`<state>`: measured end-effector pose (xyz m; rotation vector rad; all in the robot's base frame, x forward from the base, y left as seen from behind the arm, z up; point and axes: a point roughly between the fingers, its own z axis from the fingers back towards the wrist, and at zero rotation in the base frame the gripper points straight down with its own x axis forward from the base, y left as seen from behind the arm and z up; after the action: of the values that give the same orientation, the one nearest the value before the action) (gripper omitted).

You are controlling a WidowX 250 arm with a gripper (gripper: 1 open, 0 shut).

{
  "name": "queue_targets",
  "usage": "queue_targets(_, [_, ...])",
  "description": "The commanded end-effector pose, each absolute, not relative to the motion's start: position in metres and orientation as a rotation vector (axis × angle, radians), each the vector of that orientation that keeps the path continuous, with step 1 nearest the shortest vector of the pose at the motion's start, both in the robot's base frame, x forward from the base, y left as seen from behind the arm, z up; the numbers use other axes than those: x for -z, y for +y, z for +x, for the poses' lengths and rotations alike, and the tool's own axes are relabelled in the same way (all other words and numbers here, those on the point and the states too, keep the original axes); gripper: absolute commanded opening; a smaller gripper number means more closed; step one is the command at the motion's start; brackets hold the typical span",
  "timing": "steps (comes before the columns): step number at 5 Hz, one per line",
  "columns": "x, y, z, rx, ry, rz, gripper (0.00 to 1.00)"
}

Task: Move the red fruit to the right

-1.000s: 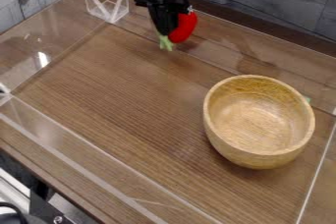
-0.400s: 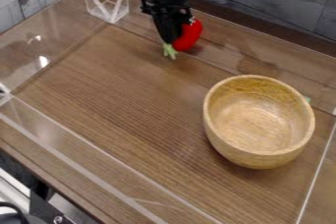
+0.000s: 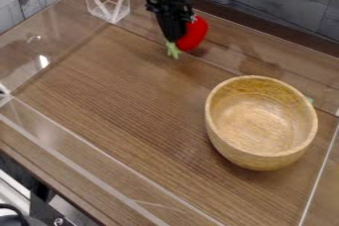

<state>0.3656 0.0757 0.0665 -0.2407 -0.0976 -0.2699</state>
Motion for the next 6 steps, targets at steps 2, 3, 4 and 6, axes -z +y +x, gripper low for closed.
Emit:
queue_targets(2, [-0.105, 0.071, 0.379, 0.31, -0.187, -0.206, 0.0])
queue_targets(3, [-0.097, 0.058, 0.38, 0.29, -0.177, -0.205, 0.0])
queue_targets(4, [-0.085, 0.046, 0.375, 0.261, -0.163, -0.204, 0.0])
queue_targets(6, [-0.079, 0.04, 0.377, 0.201, -0.16, -0.213, 1.0])
